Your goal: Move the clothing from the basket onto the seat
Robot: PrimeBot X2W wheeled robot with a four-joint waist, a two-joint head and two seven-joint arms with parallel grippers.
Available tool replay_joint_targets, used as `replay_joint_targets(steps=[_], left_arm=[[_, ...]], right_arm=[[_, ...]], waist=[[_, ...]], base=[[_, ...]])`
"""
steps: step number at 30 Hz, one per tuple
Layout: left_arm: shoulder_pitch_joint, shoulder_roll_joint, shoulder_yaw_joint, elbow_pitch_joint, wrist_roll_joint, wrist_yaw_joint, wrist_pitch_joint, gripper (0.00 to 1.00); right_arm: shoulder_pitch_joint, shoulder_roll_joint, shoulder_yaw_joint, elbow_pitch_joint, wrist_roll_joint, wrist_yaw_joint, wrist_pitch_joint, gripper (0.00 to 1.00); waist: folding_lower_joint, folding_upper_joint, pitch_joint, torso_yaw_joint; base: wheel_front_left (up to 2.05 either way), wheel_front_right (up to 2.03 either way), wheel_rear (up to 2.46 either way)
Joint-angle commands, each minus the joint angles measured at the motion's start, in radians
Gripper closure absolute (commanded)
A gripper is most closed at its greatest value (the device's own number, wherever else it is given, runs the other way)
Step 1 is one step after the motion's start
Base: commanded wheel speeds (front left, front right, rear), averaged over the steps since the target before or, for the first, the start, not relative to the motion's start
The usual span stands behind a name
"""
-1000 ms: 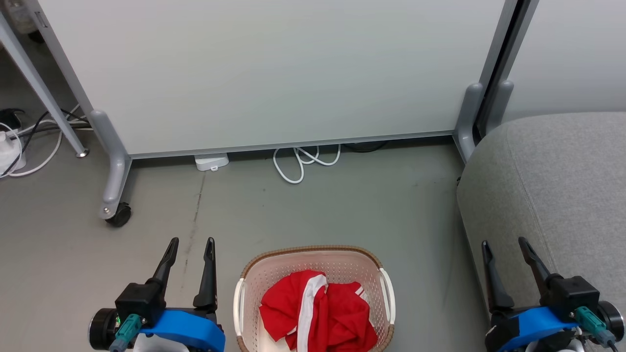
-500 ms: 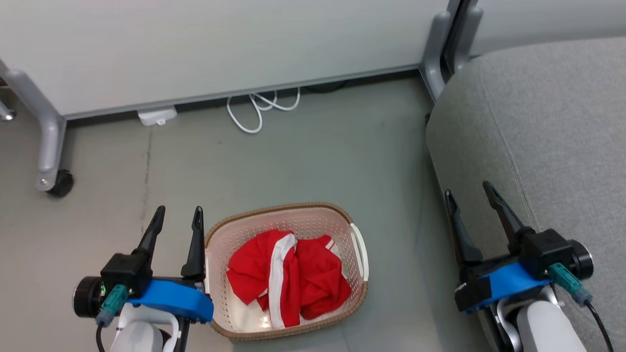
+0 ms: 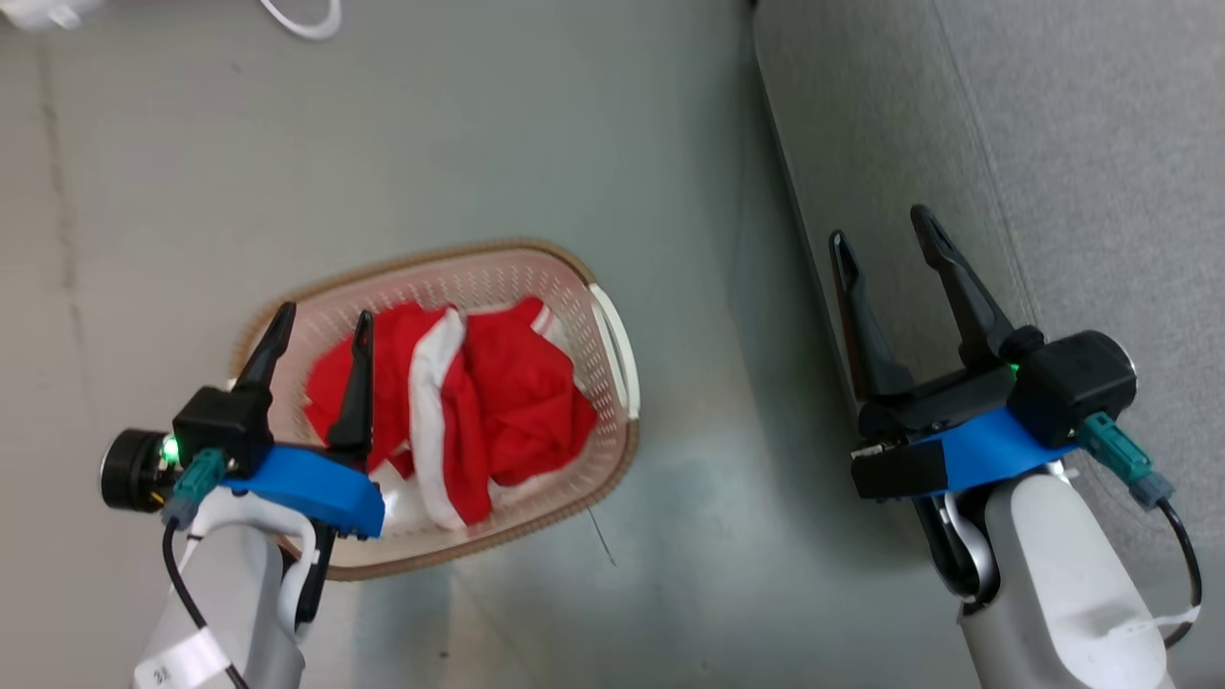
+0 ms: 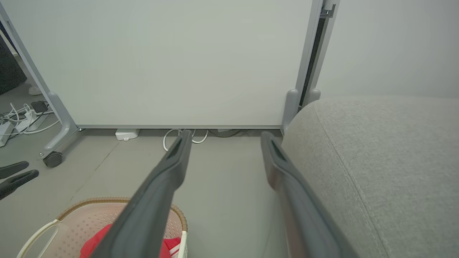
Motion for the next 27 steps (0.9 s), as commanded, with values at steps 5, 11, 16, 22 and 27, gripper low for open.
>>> replay_joint_targets(steps=[5, 11, 16, 22, 27], left_arm=[[-0.092, 0.035, -0.033, 0.066, -0.007, -0.002, 0.018, 0.0], [-0.176, 0.055, -0.04, 0.138, 0.004, 0.016, 0.046, 0.0], [-0.224, 0.069, -0.046, 0.179, 0.016, 0.033, 0.072, 0.0], [-0.252, 0.076, -0.042, 0.211, 0.019, 0.072, 0.098, 0.0], [-0.26, 0.078, -0.038, 0.23, 0.015, 0.103, 0.121, 0.0]], right_arm=[[-0.058, 0.0, 0.027, -0.015, 0.037, 0.0, -0.008, 0.0], [-0.096, 0.0, 0.062, -0.047, 0.091, 0.0, -0.008, 0.0], [-0.12, 0.0, 0.083, -0.063, 0.122, 0.0, -0.008, 0.0], [-0.138, 0.0, 0.099, -0.073, 0.151, 0.0, -0.008, 0.0], [-0.143, 0.0, 0.108, -0.076, 0.166, 0.0, -0.008, 0.0]], waist=[[-0.0002, 0.0, 0.201, -0.095], [-0.0002, 0.0, 0.294, -0.132], [-0.0002, 0.0, 0.346, -0.154], [-0.0002, 0.0, 0.384, -0.167], [-0.0002, 0.0, 0.408, -0.174]], base=[[0.0, 0.0, 0.0], [0.0, 0.0, 0.0], [0.0, 0.0, 0.0], [0.0, 0.0, 0.0], [0.0, 0.0, 0.0]])
